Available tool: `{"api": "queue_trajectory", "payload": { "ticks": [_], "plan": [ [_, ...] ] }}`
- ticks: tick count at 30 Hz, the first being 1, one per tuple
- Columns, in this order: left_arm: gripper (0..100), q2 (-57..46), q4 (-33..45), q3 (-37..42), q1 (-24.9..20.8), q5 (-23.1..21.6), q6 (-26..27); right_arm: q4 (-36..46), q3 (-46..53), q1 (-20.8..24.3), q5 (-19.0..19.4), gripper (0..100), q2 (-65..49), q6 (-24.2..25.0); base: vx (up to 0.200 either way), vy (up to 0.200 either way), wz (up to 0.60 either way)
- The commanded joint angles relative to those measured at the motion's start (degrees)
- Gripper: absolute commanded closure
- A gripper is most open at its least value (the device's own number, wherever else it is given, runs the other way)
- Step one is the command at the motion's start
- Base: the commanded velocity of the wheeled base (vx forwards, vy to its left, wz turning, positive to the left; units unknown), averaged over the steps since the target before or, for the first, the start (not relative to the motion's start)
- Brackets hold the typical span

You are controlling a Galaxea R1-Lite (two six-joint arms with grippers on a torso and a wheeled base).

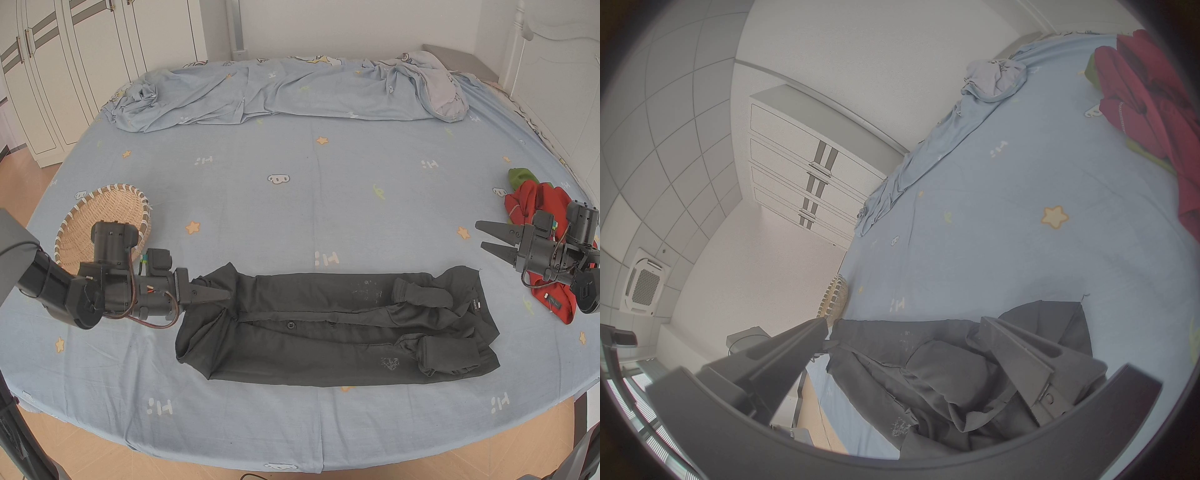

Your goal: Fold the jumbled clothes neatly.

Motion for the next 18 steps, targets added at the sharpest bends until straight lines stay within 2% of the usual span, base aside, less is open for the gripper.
{"api": "queue_trajectory", "payload": {
  "ticks": [1, 3, 5, 9, 11, 14, 18],
  "plan": [
    [100, -1.1, 6.5, -8.6, -5.1, 1.9, -3.2, 0.0, -0.5, -0.5, 0.0, 0, -1.3, 0.9, 0.000, 0.000, 0.00],
    [100, -1.1, 11.4, -13.7, -7.5, 3.3, -5.6, 0.0, -0.7, -0.5, 0.0, 0, -1.5, 1.1, 0.000, 0.000, 0.00],
    [100, -1.2, 14.6, -16.6, -8.7, 3.5, -5.7, 0.0, -0.8, -0.9, 0.0, 0, -1.5, 1.1, 0.000, 0.000, 0.00],
    [100, -1.1, 25.7, -25.1, -11.0, 4.0, -5.7, 0.0, -0.8, -1.2, 0.0, 0, -1.5, 1.2, 0.000, 0.000, 0.00],
    [100, -0.4, 32.4, -30.0, -12.1, 6.1, -5.4, 0.0, -0.8, -1.2, 0.0, 0, -1.6, 1.2, 0.000, 0.000, 0.00],
    [100, 1.0, 39.5, -36.1, -14.0, 11.6, -5.3, 0.0, -0.8, -1.2, 0.0, 0, -1.7, 1.2, 0.000, 0.000, 0.00],
    [100, 1.5, 42.8, -40.3, -16.0, 13.1, -5.3, 0.2, -1.2, -1.2, 0.0, 0, -1.7, 1.2, 0.000, 0.000, 0.00]
  ]
}}
